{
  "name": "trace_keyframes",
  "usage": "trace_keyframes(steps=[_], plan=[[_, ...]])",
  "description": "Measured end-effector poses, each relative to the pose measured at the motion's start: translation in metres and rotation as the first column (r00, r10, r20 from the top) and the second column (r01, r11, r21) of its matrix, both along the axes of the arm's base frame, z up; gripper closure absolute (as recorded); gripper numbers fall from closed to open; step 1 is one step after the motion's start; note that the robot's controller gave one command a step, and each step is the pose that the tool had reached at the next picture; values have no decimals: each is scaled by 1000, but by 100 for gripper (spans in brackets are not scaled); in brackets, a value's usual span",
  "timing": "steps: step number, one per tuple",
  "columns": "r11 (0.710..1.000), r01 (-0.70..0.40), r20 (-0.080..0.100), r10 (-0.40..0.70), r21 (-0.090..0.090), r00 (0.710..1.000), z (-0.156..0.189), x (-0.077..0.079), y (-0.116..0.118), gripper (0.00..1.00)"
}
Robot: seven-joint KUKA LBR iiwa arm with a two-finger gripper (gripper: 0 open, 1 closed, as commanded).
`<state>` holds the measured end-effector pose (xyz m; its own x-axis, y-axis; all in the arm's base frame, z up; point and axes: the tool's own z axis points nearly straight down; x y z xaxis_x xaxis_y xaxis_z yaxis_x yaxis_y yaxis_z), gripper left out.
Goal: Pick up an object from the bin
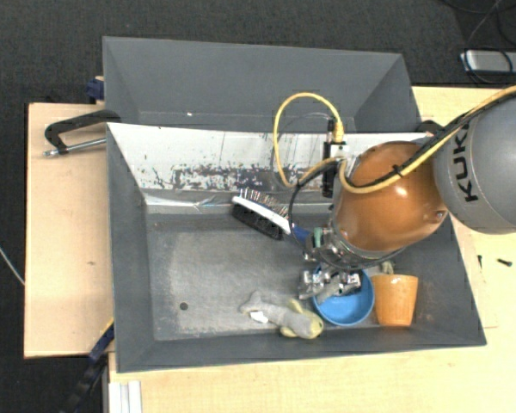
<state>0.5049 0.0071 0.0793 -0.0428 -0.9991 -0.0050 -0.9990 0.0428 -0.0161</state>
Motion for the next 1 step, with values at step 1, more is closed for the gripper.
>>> trace_keyframes(steps=[1], plan=[[1000,3,-8,-3,-1,1000,53,2,2,100]])
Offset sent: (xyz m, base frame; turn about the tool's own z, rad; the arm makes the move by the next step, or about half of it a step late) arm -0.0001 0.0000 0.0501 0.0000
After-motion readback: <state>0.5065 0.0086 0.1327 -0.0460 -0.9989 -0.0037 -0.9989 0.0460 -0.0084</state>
